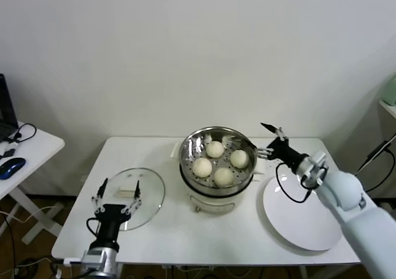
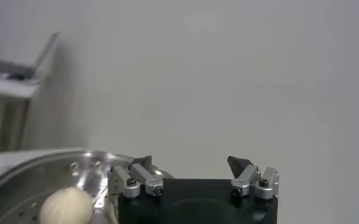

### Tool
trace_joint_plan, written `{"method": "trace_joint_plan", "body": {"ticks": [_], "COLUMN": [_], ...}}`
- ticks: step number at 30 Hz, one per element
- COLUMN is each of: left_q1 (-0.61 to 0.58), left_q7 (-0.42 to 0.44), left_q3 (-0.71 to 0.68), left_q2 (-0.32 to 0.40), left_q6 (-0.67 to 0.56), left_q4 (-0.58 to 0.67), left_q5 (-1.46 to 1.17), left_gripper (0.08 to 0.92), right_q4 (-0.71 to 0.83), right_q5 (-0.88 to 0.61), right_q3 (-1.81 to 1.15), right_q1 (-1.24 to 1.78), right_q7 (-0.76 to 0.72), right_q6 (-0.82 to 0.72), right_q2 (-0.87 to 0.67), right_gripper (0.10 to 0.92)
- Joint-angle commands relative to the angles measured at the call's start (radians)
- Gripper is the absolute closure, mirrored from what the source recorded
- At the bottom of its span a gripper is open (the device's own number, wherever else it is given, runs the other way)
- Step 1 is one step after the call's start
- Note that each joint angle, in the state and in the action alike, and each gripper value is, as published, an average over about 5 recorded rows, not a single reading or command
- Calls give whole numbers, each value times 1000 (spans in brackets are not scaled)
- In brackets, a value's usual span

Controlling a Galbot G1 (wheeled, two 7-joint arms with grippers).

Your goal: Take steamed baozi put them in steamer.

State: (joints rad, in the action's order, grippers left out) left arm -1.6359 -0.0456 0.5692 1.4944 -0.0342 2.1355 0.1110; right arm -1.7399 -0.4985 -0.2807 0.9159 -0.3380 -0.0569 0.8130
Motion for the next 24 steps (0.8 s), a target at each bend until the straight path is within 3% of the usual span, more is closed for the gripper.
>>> {"method": "trace_joint_plan", "body": {"ticks": [1, 11, 24], "left_q1": [1, -5, 14], "left_q7": [16, 64, 94], "left_q3": [20, 57, 91], "left_q2": [-11, -19, -25], "left_q6": [2, -5, 23], "left_q4": [3, -3, -8], "left_q5": [-1, -40, -125], "left_gripper": [177, 177, 177], "right_q4": [-90, -125, -147], "right_q5": [143, 162, 163], "right_q3": [-440, -476, -442], "right_q1": [441, 599, 670], "right_q7": [62, 77, 52], "right_q6": [132, 218, 266], "right_q2": [451, 590, 620], "right_gripper": [203, 203, 203]}}
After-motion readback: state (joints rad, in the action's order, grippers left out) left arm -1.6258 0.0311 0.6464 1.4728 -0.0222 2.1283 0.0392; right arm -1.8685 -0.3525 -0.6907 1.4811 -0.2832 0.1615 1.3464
